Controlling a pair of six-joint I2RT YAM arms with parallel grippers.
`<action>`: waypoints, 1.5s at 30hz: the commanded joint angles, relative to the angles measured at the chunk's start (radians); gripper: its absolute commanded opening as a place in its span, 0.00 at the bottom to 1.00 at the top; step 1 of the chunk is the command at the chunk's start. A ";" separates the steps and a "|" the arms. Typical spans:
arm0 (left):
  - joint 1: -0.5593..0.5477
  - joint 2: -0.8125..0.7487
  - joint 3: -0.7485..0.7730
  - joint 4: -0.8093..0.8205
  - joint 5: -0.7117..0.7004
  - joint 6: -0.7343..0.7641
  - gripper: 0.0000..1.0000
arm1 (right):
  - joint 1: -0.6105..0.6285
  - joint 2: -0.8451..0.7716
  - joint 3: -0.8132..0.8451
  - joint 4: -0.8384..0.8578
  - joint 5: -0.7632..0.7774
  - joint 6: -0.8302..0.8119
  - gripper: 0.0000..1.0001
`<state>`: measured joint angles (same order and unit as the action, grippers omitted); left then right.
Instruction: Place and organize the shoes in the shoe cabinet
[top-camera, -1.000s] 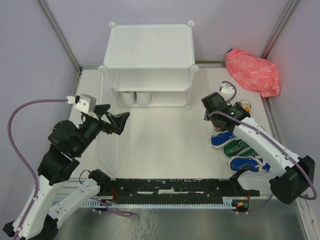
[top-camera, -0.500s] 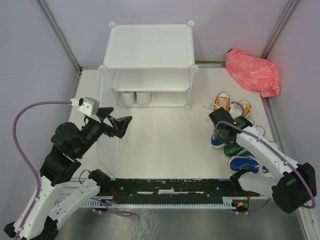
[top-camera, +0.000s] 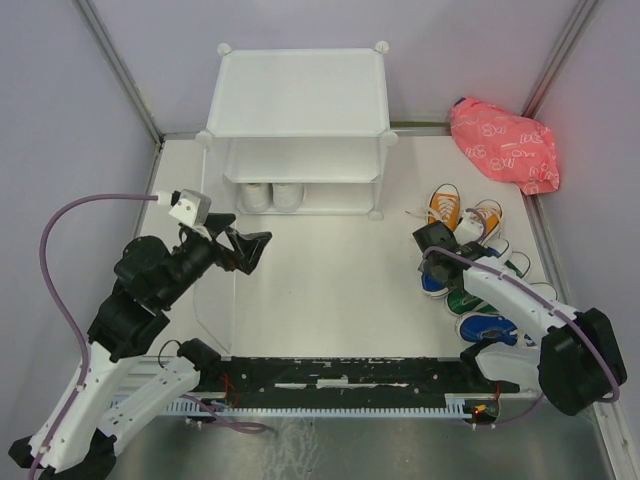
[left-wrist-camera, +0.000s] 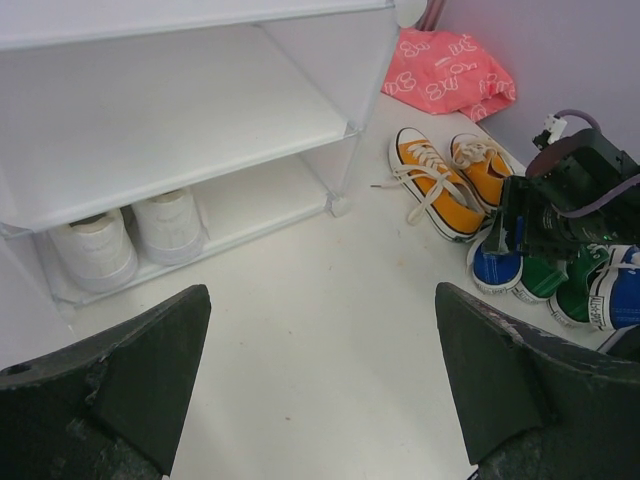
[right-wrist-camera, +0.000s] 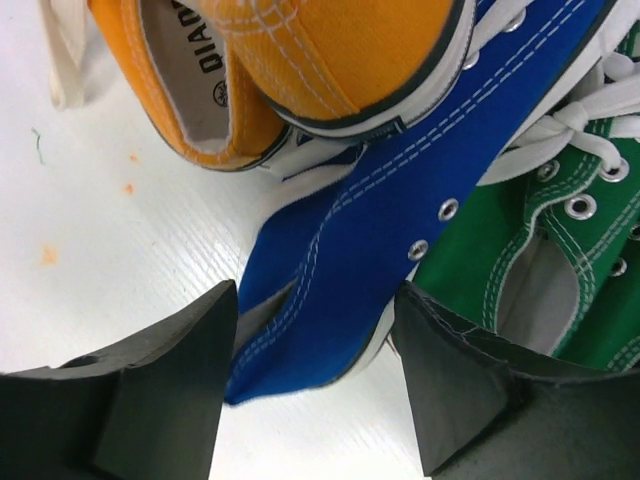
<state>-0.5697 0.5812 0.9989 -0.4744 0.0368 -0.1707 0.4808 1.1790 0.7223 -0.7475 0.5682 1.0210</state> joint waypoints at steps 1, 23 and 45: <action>0.001 0.023 0.001 0.046 0.027 -0.007 0.99 | -0.004 0.064 -0.031 0.077 0.002 0.013 0.69; 0.002 0.019 0.053 0.013 -0.013 -0.010 0.99 | 0.651 0.185 0.285 0.210 -0.096 -0.022 0.02; 0.002 -0.039 -0.007 0.034 -0.016 -0.003 0.99 | 0.572 0.279 0.431 -0.367 0.110 0.135 0.96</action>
<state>-0.5697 0.5610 1.0180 -0.4919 0.0101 -0.1707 1.1461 1.6451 1.1961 -0.7574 0.5625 0.9680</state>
